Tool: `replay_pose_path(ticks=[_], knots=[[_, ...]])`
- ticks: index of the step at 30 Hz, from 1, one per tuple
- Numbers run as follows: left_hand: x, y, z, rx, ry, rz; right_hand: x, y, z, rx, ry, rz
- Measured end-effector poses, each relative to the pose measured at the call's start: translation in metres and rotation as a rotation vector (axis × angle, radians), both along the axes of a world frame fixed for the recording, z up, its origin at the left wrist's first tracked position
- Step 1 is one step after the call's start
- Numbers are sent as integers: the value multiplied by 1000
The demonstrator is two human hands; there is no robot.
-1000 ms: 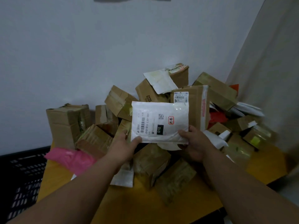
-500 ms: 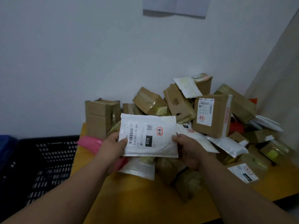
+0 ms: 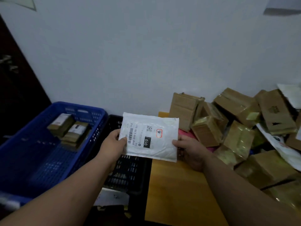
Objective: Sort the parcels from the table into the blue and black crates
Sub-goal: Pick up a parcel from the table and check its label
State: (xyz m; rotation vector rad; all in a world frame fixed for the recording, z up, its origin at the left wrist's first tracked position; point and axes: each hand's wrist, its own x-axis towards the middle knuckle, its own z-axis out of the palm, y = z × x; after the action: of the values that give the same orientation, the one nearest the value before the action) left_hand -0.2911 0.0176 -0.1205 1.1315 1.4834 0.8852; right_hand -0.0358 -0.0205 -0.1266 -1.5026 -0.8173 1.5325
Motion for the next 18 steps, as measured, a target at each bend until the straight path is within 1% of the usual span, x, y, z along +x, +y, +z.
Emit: replay_pose_path(ticks=[4,9,18], knots=[[-43,8,-5,-8,11,92,-37,25,-2,3,18,123],[-71,22,-14,-32,26,186,-65,60,-9,-34,16,237],[-118,71,-35,-113,109,308,-110,143,-35,-139,16,360]])
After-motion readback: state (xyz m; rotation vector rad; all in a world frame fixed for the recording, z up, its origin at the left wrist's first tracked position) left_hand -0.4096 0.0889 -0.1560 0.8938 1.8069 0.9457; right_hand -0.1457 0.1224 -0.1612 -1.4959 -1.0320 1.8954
